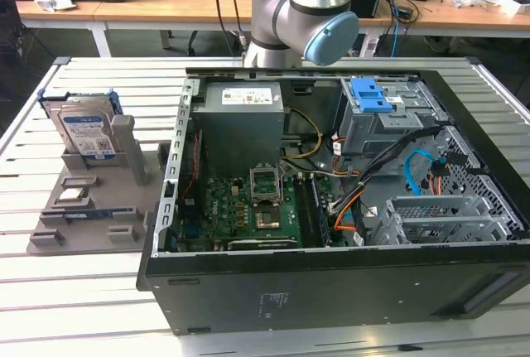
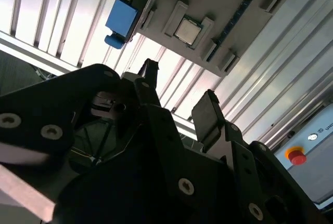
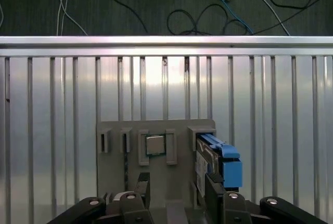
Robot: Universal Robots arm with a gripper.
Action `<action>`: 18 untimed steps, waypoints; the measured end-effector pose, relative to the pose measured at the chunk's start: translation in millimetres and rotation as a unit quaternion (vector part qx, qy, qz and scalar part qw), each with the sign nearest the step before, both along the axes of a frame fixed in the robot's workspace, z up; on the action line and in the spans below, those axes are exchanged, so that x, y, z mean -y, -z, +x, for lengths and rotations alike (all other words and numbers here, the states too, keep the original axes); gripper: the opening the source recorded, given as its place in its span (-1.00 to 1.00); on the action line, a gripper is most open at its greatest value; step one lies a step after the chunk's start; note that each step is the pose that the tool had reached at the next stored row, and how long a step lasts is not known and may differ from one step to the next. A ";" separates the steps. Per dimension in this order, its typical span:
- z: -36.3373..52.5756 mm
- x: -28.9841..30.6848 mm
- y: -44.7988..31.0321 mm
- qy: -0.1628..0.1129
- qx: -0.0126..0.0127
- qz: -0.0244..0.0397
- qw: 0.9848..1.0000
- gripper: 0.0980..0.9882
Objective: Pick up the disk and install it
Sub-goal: 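Pick up the disk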
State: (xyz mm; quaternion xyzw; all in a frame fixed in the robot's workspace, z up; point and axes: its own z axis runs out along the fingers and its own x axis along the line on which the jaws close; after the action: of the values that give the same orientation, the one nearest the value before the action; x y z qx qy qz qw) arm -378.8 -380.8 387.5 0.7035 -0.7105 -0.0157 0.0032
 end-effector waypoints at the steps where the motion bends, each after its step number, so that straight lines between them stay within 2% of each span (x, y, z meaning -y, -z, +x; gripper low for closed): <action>1: 0.3 -1.6 -0.1 0.000 0.000 0.000 1.000 0.00; 4: 1.8 -9.5 0.1 0.000 0.000 0.000 1.000 0.00; 5: 2.7 -15.2 0.0 0.000 0.000 0.000 1.000 0.00; 7: 3.5 -20.4 0.1 0.000 0.000 0.000 1.000 0.00; 10: 4.3 -26.4 0.0 0.000 0.000 0.000 1.000 0.00; 18: 7.5 -36.1 0.0 0.000 0.000 0.000 1.000 0.00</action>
State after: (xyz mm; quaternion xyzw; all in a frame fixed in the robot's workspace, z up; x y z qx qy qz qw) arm -371.3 -344.8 387.5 0.7035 -0.7105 -0.0157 0.0032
